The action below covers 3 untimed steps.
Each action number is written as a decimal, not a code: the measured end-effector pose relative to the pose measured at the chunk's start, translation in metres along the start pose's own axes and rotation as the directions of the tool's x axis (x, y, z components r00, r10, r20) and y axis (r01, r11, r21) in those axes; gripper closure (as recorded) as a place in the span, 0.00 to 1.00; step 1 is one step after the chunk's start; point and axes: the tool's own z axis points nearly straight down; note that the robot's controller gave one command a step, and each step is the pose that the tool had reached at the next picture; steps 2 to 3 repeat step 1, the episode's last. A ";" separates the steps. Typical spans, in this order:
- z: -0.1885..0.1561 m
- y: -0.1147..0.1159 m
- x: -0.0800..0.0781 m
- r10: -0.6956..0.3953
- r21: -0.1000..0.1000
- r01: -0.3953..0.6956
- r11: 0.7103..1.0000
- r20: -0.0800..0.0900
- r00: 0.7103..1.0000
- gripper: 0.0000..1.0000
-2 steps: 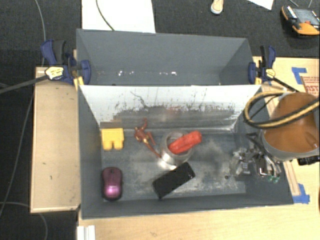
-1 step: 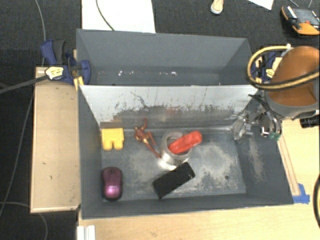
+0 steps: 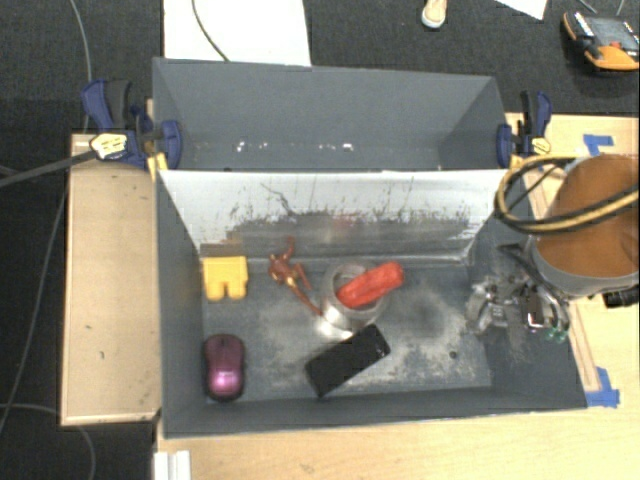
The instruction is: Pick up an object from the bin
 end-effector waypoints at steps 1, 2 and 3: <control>0.007 0.033 0.018 -0.119 0.002 0.119 0.993 0.017 0.993 1.00; 0.007 0.033 0.018 -0.119 0.002 0.119 0.993 0.017 0.993 1.00; 0.007 0.033 0.018 -0.119 0.002 0.119 0.993 0.017 0.993 1.00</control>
Offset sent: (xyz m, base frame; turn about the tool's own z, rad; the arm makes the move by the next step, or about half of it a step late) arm -0.0056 -0.0003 -0.0162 0.0354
